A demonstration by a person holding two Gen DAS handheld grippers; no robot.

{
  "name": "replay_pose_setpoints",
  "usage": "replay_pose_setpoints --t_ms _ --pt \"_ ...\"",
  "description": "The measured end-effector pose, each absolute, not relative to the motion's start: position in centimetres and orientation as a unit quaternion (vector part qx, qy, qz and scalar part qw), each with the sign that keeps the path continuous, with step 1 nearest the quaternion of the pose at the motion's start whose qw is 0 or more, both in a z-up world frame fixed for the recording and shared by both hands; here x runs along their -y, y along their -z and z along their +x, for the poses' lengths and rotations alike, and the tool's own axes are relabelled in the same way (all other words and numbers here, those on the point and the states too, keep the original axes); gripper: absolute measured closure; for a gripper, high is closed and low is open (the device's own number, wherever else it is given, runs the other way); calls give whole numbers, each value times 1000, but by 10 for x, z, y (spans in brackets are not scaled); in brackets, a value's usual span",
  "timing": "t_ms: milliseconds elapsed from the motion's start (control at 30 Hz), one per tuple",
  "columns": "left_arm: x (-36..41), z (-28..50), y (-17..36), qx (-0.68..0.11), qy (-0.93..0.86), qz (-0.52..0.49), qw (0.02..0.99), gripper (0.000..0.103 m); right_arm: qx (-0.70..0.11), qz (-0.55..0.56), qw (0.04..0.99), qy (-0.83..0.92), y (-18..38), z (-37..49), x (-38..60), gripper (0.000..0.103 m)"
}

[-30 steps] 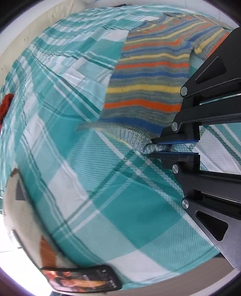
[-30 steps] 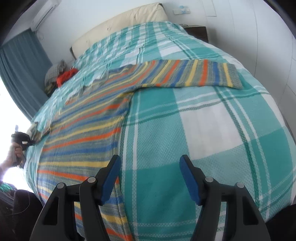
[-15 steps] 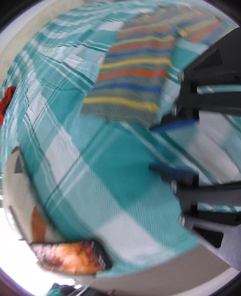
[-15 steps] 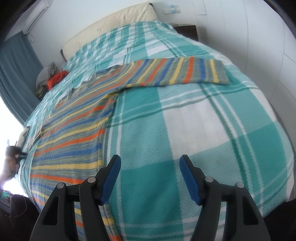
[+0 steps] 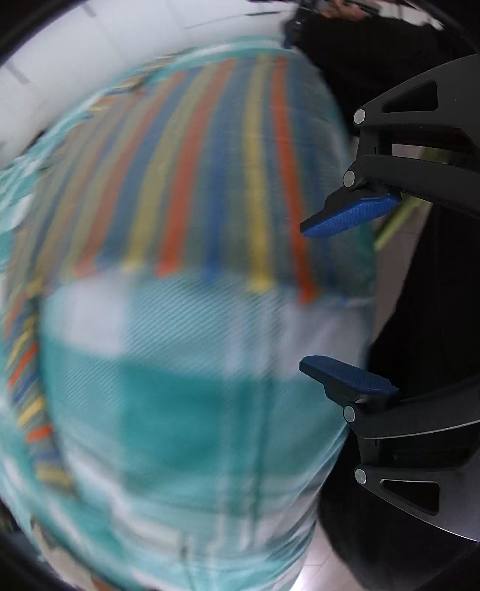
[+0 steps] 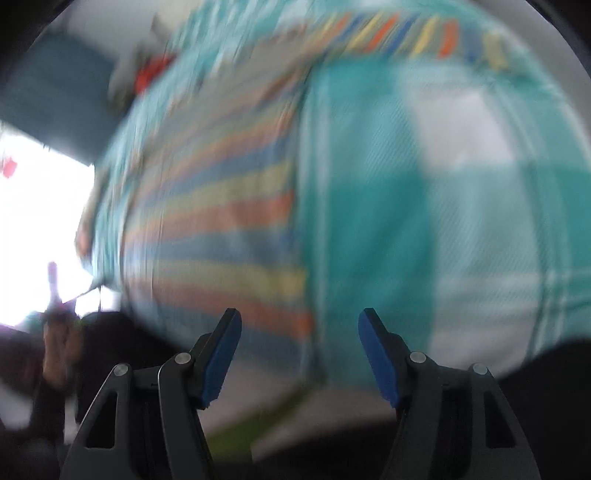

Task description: Fold small clothes

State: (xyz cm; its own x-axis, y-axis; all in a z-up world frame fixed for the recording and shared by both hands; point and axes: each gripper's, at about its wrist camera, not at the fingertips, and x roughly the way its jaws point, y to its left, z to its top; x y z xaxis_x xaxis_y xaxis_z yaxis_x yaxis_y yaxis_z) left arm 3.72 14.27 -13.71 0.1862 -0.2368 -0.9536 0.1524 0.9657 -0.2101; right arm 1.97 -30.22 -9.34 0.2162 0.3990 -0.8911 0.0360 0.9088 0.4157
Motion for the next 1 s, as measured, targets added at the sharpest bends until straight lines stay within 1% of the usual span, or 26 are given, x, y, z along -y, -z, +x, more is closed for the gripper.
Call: replay_pose_setpoints --t_ms 67,167,200,233,267,300,333,433,633,733,867,933,1000 --pt "-131 32 150 -633 122 -12 764 34 -631 144 752 -128 99 17 289 37" --pt "-128 33 153 -629 130 -37 766 37 -647 129 740 -130 115 25 275 37" --pt "-127 33 156 -631 132 -40 764 46 -650 130 735 -141 121 29 269 38" --pt "-123 33 159 -635 134 -38 760 65 -651 130 733 -147 124 31 264 44" --pt "-121 31 162 -641 141 -36 753 78 -652 129 732 -149 126 32 261 59" --pt "-119 30 163 -644 146 -32 751 97 -654 125 731 -152 127 34 258 72" --pt "-119 27 163 -645 149 -30 749 98 -655 123 730 -152 127 35 258 99" --pt "-126 24 154 -647 137 -22 750 99 -664 112 727 -138 126 31 259 100" --pt "-137 10 130 -649 140 12 748 100 -684 69 713 -140 107 14 247 100" --pt "-137 19 141 -658 121 25 743 100 -685 63 713 -133 107 13 245 100" --pt "-128 35 163 -671 95 22 735 99 -699 96 702 -100 140 26 260 100" --pt "-123 37 164 -670 83 21 738 95 -700 109 700 -94 144 30 260 100" --pt "-121 36 163 -670 74 17 739 87 -695 106 705 -94 141 29 258 99"
